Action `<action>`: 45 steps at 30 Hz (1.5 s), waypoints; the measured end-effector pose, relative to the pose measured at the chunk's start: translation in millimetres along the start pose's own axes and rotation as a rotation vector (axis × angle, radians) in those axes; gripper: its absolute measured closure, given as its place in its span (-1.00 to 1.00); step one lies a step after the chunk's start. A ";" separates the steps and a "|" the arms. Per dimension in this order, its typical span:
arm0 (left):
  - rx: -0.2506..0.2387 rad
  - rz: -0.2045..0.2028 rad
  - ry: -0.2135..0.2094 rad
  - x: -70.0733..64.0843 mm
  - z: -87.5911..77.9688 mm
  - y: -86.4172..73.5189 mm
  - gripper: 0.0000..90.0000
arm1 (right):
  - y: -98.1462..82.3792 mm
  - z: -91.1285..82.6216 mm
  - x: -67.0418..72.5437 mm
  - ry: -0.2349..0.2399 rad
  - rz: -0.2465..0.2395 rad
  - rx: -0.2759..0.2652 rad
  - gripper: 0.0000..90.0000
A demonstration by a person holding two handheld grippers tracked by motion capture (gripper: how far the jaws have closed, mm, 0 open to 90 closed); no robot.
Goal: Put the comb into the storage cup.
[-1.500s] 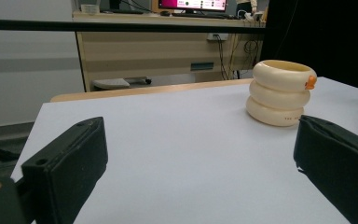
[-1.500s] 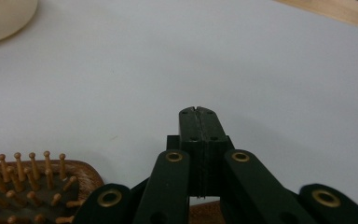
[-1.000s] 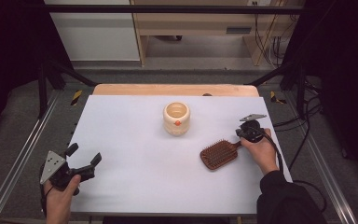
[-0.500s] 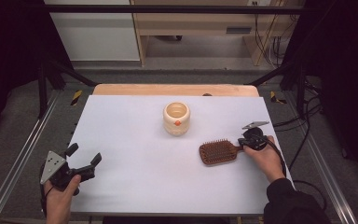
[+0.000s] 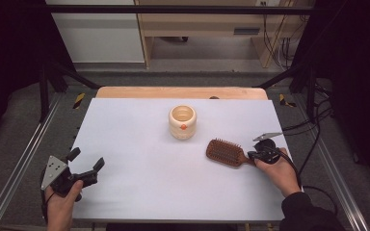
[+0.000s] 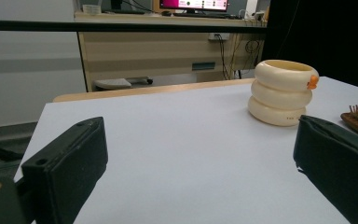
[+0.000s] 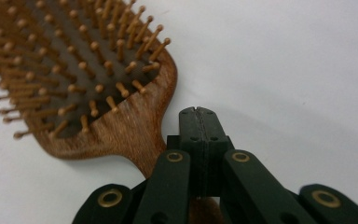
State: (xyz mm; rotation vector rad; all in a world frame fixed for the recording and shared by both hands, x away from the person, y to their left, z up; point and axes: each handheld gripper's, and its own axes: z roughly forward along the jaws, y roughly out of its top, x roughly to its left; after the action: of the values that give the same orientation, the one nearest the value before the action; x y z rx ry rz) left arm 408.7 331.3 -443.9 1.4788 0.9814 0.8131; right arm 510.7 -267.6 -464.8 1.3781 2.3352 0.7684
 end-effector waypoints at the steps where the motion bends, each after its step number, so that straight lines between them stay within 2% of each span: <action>1: 0.000 0.000 0.000 0.1 0.1 0.0 -0.93 | 0.0 0.0 0.0 0.000 0.000 0.000 1.00; 8: 0.001 0.001 0.001 0.0 0.4 -0.1 -0.93 | -3.9 -5.0 5.6 0.027 0.007 0.025 1.00; 22: 0.005 0.003 -0.003 -0.3 0.8 -0.3 -0.93 | -8.7 -13.9 18.3 0.078 0.006 0.038 1.00; 45: 0.005 0.005 -0.004 -0.5 0.9 -0.3 -0.93 | -10.3 -20.3 32.6 0.112 0.002 0.043 1.00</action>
State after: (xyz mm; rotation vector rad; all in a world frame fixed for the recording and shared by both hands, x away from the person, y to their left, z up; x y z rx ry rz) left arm 409.3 330.5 -444.3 1.4872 0.9777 0.8109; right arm 477.1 -248.9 -454.7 1.3884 2.4498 0.8204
